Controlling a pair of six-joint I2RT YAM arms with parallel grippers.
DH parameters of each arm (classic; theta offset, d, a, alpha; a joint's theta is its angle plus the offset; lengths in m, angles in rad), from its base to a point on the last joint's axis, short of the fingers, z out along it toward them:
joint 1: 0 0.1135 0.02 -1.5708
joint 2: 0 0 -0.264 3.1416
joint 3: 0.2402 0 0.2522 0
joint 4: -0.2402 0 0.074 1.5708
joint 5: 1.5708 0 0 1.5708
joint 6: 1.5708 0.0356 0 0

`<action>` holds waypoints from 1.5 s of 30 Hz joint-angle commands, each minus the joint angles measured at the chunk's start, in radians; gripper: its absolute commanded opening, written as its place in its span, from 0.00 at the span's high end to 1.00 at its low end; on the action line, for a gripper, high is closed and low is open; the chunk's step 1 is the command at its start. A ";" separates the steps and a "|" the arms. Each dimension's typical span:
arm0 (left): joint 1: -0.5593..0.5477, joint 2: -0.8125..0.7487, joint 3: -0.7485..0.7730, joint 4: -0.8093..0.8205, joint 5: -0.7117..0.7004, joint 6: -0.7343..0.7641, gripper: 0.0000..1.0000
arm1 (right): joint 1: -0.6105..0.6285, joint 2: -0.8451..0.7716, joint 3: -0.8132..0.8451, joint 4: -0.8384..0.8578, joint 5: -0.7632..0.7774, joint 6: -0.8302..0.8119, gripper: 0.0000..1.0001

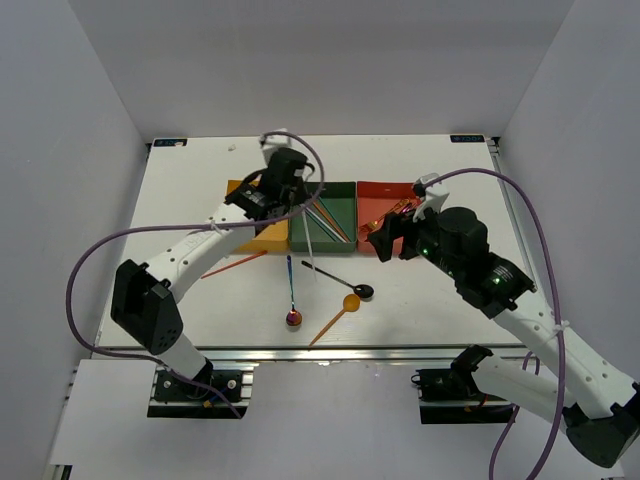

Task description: Sort the eating utensils into containers

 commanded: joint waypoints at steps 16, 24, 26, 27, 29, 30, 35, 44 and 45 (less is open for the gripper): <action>0.162 0.180 -0.172 0.666 -0.241 -0.538 1.00 | 0.004 -0.097 0.046 -0.042 0.090 0.027 0.11; 0.161 0.206 -0.204 0.766 -0.191 -0.448 0.81 | 0.004 -0.093 0.043 -0.042 0.087 0.005 0.11; 0.158 0.201 -0.235 0.795 -0.160 -0.439 0.70 | 0.004 -0.090 0.042 -0.037 0.082 0.004 0.11; 0.156 0.200 -0.241 0.809 -0.154 -0.435 0.69 | 0.004 -0.088 0.042 -0.036 0.079 0.004 0.11; 0.151 0.203 -0.244 0.815 -0.131 -0.426 0.62 | 0.004 -0.085 0.043 -0.034 0.076 0.004 0.11; 0.151 0.204 -0.243 0.817 -0.122 -0.416 0.60 | 0.004 -0.085 0.043 -0.034 0.076 0.004 0.11; 0.150 0.189 -0.241 0.806 -0.091 -0.391 0.56 | 0.004 -0.086 0.048 -0.034 0.070 0.004 0.11; 0.145 0.121 -0.102 0.420 -0.203 -0.195 0.10 | 0.004 -0.077 0.035 -0.008 0.049 -0.007 0.11; 0.147 0.129 -0.086 0.387 -0.223 -0.195 0.05 | 0.004 -0.076 0.034 -0.006 0.044 -0.005 0.11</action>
